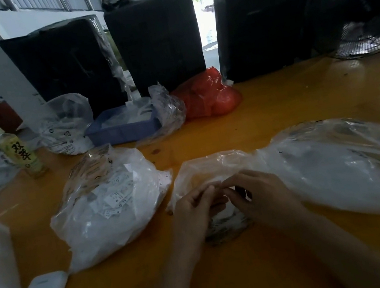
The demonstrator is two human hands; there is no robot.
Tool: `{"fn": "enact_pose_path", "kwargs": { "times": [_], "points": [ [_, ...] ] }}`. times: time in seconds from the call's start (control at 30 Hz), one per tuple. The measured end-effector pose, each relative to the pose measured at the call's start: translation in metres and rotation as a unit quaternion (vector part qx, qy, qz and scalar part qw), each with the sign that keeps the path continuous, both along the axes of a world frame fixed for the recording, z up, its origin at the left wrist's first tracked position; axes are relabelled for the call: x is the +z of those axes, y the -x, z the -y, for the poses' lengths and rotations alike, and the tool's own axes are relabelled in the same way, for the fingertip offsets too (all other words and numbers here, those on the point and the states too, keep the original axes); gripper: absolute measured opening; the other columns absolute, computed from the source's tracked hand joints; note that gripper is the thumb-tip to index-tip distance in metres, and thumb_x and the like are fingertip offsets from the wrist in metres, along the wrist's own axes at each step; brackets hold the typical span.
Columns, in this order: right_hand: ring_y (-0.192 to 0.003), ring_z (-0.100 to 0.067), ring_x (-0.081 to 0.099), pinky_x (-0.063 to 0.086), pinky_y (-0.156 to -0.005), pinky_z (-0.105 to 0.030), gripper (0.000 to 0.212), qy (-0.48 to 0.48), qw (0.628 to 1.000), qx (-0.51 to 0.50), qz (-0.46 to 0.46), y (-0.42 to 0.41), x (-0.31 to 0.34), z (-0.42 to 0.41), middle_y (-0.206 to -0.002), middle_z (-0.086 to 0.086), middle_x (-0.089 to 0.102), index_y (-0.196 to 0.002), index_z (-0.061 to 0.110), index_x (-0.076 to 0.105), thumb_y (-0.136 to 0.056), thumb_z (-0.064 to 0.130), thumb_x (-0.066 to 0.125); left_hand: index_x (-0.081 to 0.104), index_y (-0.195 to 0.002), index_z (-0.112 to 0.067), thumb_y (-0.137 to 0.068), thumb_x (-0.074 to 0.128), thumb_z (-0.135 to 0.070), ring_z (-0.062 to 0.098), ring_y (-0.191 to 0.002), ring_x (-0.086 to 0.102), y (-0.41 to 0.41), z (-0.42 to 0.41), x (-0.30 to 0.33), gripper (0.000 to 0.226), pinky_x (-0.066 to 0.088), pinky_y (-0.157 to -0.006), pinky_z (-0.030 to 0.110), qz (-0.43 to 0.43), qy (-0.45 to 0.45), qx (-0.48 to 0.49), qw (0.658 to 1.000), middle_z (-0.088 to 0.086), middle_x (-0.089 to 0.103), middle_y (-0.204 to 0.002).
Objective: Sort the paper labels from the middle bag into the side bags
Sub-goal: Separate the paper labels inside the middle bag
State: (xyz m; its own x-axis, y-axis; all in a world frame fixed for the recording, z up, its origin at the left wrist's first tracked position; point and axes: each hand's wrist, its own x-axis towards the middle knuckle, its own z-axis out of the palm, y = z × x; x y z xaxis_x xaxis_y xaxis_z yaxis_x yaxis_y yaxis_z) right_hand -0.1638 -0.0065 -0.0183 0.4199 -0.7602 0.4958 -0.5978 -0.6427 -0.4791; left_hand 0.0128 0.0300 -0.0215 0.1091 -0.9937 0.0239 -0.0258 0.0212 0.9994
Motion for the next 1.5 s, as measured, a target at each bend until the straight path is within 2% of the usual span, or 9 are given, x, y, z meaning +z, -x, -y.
{"fn": "enact_pose_path", "kwargs": {
  "times": [0.2, 0.3, 0.53, 0.67, 0.77, 0.87, 1.03, 1.33, 1.5],
  "points": [
    [-0.079, 0.0, 0.056, 0.047, -0.058, -0.015, 0.045, -0.109, 0.979, -0.1, 0.139, -0.003, 0.004, 0.002, -0.11, 0.026, 0.049, -0.129, 0.05, 0.043, -0.088, 0.059, 0.059, 0.083, -0.102, -0.029, -0.109, 0.051, -0.018, 0.019, -0.105, 0.076, 0.001, 0.002, 0.003, 0.034, 0.06, -0.084, 0.027, -0.06, -0.018, 0.007, 0.998, -0.001, 0.08, -0.113],
    [-0.082, 0.004, 0.06, 0.047, -0.065, -0.009, 0.008, -0.14, 0.975, -0.075, 0.153, 0.001, 0.007, 0.001, -0.095, 0.023, 0.064, -0.1, 0.045, 0.059, -0.095, 0.042, 0.064, 0.084, -0.095, -0.03, -0.109, 0.054, -0.021, 0.015, -0.102, 0.076, 0.0, 0.002, 0.0, 0.034, 0.06, -0.084, 0.026, -0.029, -0.006, 0.005, 1.0, -0.003, 0.08, -0.108],
    [-0.076, 0.004, 0.059, 0.044, -0.063, -0.007, 0.01, -0.148, 0.978, -0.073, 0.131, -0.006, 0.006, -0.007, -0.079, 0.016, 0.064, -0.089, 0.032, 0.063, -0.098, 0.036, 0.061, 0.082, -0.1, -0.023, -0.099, 0.068, -0.041, 0.017, -0.109, 0.073, 0.002, 0.003, 0.003, 0.022, 0.061, -0.087, 0.029, -0.074, 0.02, 0.014, 0.997, 0.0, 0.079, -0.11],
    [-0.057, 0.004, 0.056, 0.039, -0.048, -0.01, 0.019, -0.14, 0.971, -0.093, 0.168, -0.012, 0.005, -0.009, -0.067, 0.012, 0.063, -0.084, 0.028, 0.067, -0.099, 0.037, 0.06, 0.076, -0.104, -0.039, -0.086, 0.073, -0.057, 0.007, -0.105, 0.073, 0.002, -0.002, 0.004, 0.026, 0.057, -0.089, 0.029, 0.044, 0.057, 0.002, 0.997, -0.011, 0.078, -0.109],
    [-0.064, 0.004, 0.058, 0.04, -0.053, -0.009, 0.016, -0.133, 0.986, -0.058, 0.085, -0.01, 0.003, -0.007, -0.087, 0.019, 0.066, -0.102, 0.028, 0.07, -0.102, 0.035, 0.056, 0.081, -0.091, -0.026, -0.094, 0.074, -0.027, 0.02, -0.104, 0.075, 0.005, 0.002, 0.004, 0.008, 0.058, -0.093, 0.04, -0.086, 0.055, 0.079, 0.992, 0.004, 0.08, -0.104],
    [-0.077, 0.006, 0.051, 0.039, -0.065, -0.007, 0.031, -0.102, 0.993, -0.046, -0.025, 0.001, 0.003, 0.002, -0.121, 0.015, 0.053, -0.13, 0.036, 0.061, -0.102, 0.022, 0.056, 0.076, -0.088, -0.011, -0.1, 0.06, -0.001, 0.027, -0.101, 0.074, -0.003, 0.009, 0.004, 0.022, 0.06, -0.091, 0.041, -0.212, 0.034, 0.098, 0.972, 0.016, 0.078, -0.101],
    [-0.106, -0.005, 0.05, 0.051, -0.088, -0.021, 0.047, -0.115, 0.974, 0.018, -0.194, 0.01, 0.0, 0.007, -0.146, 0.011, 0.023, -0.135, 0.046, 0.055, -0.095, 0.022, 0.065, 0.077, -0.084, -0.02, -0.103, 0.059, -0.008, 0.019, -0.082, 0.074, -0.007, 0.009, 0.005, 0.028, 0.062, -0.067, 0.031, -0.24, -0.014, 0.111, 0.964, 0.007, 0.075, -0.087],
    [-0.082, 0.004, 0.052, 0.041, -0.07, -0.008, 0.006, -0.098, 0.994, -0.032, -0.046, 0.003, 0.0, 0.006, -0.107, 0.015, 0.053, -0.102, 0.032, 0.065, -0.098, 0.028, 0.062, 0.073, -0.095, -0.006, -0.101, 0.067, -0.012, 0.024, -0.096, 0.079, -0.005, 0.011, 0.002, 0.01, 0.062, -0.064, 0.025, -0.236, -0.04, 0.109, 0.965, 0.016, 0.079, -0.106],
    [-0.083, 0.013, 0.057, 0.044, -0.061, -0.005, 0.013, -0.16, 0.975, -0.118, 0.101, 0.005, 0.005, 0.006, -0.087, 0.024, 0.062, -0.089, 0.043, 0.057, -0.097, 0.035, 0.064, 0.069, -0.104, -0.011, -0.101, 0.066, -0.013, 0.023, -0.095, 0.079, -0.007, 0.009, 0.003, 0.004, 0.059, -0.058, 0.023, -0.232, -0.034, 0.088, 0.968, 0.013, 0.08, -0.108]
  ]
}}
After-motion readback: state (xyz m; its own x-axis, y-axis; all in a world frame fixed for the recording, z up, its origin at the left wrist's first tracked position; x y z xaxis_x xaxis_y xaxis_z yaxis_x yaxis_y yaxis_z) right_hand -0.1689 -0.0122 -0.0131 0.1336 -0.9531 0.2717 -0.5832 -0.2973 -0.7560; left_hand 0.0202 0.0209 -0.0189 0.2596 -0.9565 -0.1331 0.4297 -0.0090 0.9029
